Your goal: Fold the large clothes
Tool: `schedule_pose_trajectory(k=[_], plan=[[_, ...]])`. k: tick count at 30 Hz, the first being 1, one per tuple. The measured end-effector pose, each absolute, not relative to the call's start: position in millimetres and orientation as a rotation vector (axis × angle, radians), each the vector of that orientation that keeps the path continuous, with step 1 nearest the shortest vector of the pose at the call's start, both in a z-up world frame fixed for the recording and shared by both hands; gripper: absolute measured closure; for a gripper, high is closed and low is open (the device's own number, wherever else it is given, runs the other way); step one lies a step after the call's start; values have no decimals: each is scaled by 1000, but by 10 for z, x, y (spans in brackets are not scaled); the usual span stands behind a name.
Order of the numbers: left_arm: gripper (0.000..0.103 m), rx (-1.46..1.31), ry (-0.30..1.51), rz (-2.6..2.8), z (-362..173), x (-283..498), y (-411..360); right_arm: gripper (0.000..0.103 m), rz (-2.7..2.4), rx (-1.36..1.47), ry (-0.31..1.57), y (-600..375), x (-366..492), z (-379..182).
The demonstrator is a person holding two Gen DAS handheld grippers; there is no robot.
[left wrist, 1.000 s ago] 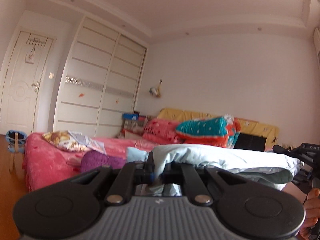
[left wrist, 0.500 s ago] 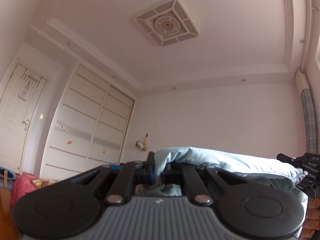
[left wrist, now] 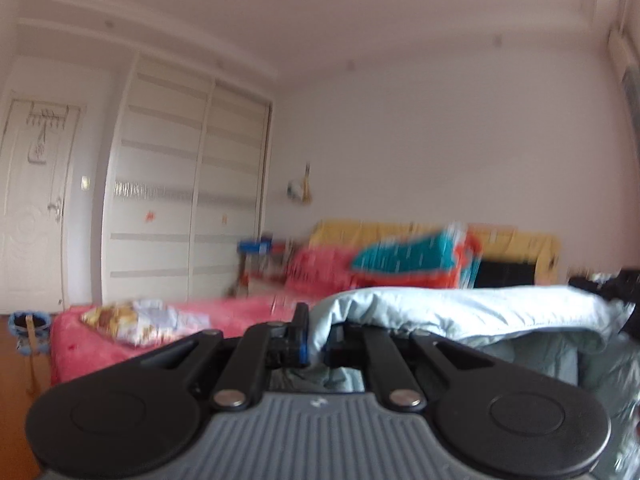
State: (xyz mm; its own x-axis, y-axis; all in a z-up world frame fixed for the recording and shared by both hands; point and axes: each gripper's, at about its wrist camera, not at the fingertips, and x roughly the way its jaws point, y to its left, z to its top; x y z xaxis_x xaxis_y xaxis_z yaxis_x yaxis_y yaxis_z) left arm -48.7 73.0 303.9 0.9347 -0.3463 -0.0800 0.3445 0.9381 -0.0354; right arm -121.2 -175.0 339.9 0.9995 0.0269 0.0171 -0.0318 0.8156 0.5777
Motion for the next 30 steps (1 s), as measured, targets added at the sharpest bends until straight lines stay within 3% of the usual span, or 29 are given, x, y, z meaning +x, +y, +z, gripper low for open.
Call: schedule_pose_trajectory(k=[8, 12, 18, 21, 23, 24, 27, 30], plan=[[98, 118, 289, -309, 2185, 580, 329, 90, -99, 690, 218, -2094, -287, 2444], [98, 146, 342, -297, 1914, 808, 262, 89, -129, 701, 280, -2201, 150, 2223], [97, 190, 403, -271, 1569, 1178, 182, 79, -158, 685, 354, -2070, 605, 1873], [93, 209, 447, -247, 1360, 1419, 154, 62, -171, 666, 393, -2028, 788, 1701], [91, 219, 484, -240, 1228, 1589, 134, 38, -185, 660, 418, -1965, 875, 1506], [89, 225, 503, -236, 1167, 1660, 130, 36, -188, 658, 428, -1961, 892, 1476], [75, 241, 545, -217, 1039, 1818, 155, 25, -193, 657, 455, -1957, 912, 1466], [55, 251, 567, -200, 997, 1907, 257, 4, -195, 652, 460, -1981, 960, 1477]])
